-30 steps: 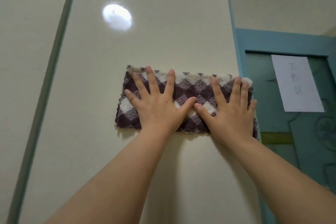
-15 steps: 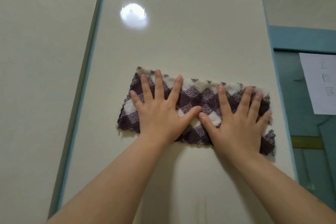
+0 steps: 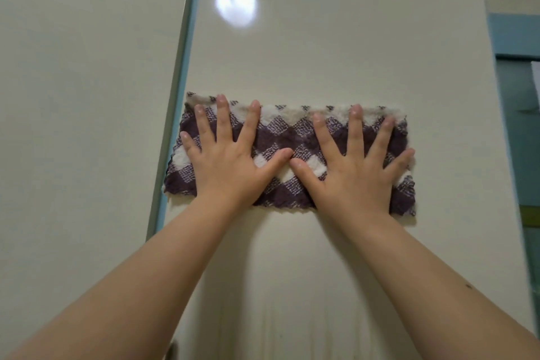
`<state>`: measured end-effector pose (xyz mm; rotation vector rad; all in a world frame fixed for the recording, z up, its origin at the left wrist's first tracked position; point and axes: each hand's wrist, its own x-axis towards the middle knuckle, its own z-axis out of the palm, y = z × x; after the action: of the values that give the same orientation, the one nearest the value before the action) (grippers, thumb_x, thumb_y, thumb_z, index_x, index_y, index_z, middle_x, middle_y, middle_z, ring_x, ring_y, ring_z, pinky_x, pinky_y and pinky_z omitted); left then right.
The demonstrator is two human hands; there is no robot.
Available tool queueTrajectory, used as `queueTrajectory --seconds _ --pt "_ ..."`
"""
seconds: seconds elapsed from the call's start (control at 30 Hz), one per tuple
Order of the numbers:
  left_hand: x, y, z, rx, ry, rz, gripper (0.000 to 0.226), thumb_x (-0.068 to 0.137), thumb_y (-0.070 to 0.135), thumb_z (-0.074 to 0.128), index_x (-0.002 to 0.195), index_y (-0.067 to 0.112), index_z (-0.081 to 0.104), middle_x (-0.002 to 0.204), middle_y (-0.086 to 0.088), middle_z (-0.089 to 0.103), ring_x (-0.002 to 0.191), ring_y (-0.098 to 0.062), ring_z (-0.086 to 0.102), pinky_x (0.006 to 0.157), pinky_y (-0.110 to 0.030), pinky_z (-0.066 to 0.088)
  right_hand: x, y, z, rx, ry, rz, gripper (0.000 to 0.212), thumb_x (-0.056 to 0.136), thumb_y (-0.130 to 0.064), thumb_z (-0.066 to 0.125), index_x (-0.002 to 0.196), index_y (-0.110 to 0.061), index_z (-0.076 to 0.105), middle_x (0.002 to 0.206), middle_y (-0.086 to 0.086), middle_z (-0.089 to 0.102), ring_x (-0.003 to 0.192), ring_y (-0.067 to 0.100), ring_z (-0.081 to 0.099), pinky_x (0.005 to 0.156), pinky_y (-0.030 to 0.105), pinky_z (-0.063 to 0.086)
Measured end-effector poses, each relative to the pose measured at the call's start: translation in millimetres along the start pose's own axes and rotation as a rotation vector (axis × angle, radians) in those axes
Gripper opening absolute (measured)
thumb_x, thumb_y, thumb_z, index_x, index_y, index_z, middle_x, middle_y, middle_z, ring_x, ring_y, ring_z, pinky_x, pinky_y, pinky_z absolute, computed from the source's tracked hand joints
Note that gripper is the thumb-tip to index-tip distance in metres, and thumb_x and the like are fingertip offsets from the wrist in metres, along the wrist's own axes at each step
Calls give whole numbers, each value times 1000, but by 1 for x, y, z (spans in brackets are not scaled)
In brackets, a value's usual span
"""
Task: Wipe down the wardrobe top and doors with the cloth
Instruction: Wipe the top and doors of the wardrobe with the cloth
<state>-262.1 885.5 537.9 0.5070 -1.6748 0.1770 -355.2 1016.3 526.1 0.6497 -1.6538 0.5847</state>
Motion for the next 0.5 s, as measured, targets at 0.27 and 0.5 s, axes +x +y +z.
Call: queueTrajectory --seconds 0.27,0.5 --pt "-69 -28 8 -12 -5 -19 89 67 86 13 143 41 2 156 -8 -3 141 -38 -8 102 -70 1 -69 -15 18 3 57 -39 72 82 -75 23 145 -39 23 155 11 19 139 47 9 100 74 7" --pt "-116 -31 17 -24 -15 -20 87 72 84 14 144 36 13 155 -14 5 140 -40 -1 100 -72 1 -115 -8 23 -56 29 -64 70 86 -74 22 145 -37 24 154 10 22 140 43 12 104 68 7"
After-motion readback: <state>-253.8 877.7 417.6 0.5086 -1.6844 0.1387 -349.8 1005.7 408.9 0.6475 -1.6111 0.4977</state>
